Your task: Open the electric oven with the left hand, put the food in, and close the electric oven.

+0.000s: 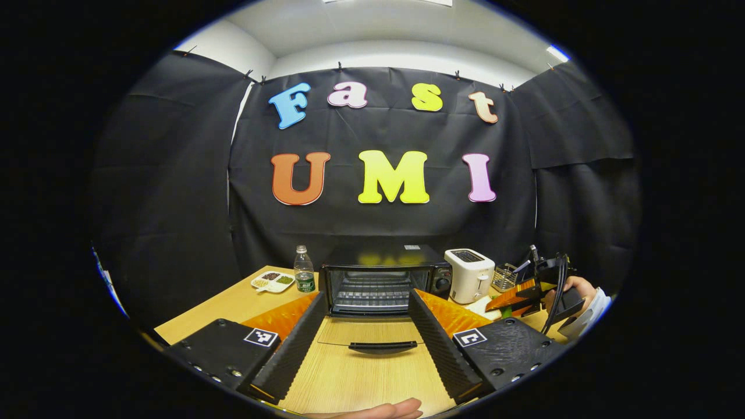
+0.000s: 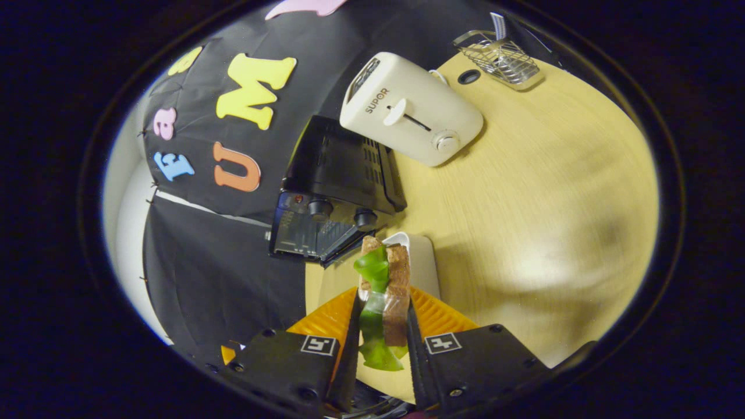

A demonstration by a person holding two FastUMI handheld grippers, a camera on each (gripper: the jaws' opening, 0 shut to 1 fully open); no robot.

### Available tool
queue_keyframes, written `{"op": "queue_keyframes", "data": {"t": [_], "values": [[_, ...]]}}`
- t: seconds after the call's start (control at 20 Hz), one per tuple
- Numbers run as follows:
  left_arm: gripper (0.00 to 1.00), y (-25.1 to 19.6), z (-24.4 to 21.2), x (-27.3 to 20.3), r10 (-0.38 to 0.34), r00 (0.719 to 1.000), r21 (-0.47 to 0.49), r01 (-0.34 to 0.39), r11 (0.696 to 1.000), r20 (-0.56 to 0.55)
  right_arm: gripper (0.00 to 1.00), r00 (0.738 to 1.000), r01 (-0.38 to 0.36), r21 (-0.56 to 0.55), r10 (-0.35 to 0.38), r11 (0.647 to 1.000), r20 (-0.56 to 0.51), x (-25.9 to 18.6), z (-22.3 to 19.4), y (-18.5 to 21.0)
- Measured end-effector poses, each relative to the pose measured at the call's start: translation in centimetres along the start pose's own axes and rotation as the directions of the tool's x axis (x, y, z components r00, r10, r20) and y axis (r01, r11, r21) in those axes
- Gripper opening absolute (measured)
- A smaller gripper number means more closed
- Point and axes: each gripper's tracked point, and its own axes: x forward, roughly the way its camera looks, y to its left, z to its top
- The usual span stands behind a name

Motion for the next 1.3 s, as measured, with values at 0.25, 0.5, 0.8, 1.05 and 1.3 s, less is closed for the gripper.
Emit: {"op": "queue_keyframes", "data": {"t": [0.25, 0.5, 0.8, 1.05, 1.3], "values": [[0.94, 2.1, -0.9, -0.8, 0.011, 0.999, -0.007, -0.011, 1.000, 0.032, 0.42, 0.993, -0.099, 0.024, 0.097, 0.995, 0.070, 0.0, -5.1, 3.1], [0.94, 3.9, -1.6, -1.2, -0.020, 0.999, -0.045, 0.021, 0.999, 0.031, 0.42, 0.980, -0.190, 0.050, 0.187, 0.981, 0.064, 3.5, -10.7, 7.4], [0.93, 7.8, -2.6, -1.7, 0.008, 1.000, -0.065, -0.007, 0.998, 0.016, 0.41, 0.936, -0.223, 0.105, 0.183, 0.969, 0.301, 9.7, -10.4, 11.6], [0.93, 9.3, -3.8, -2.1, 0.015, 1.000, -0.072, -0.016, 0.997, -0.023, 0.42, 0.867, -0.219, 0.103, 0.146, 0.970, 0.476, 16.3, -7.1, 13.6], [0.93, 10.3, -5.1, -2.6, 0.022, 0.998, -0.041, -0.024, 0.999, -0.064, 0.42, 0.786, -0.247, 0.159, 0.102, 0.956, 0.610, 21.3, -2.9, 14.7]]}}
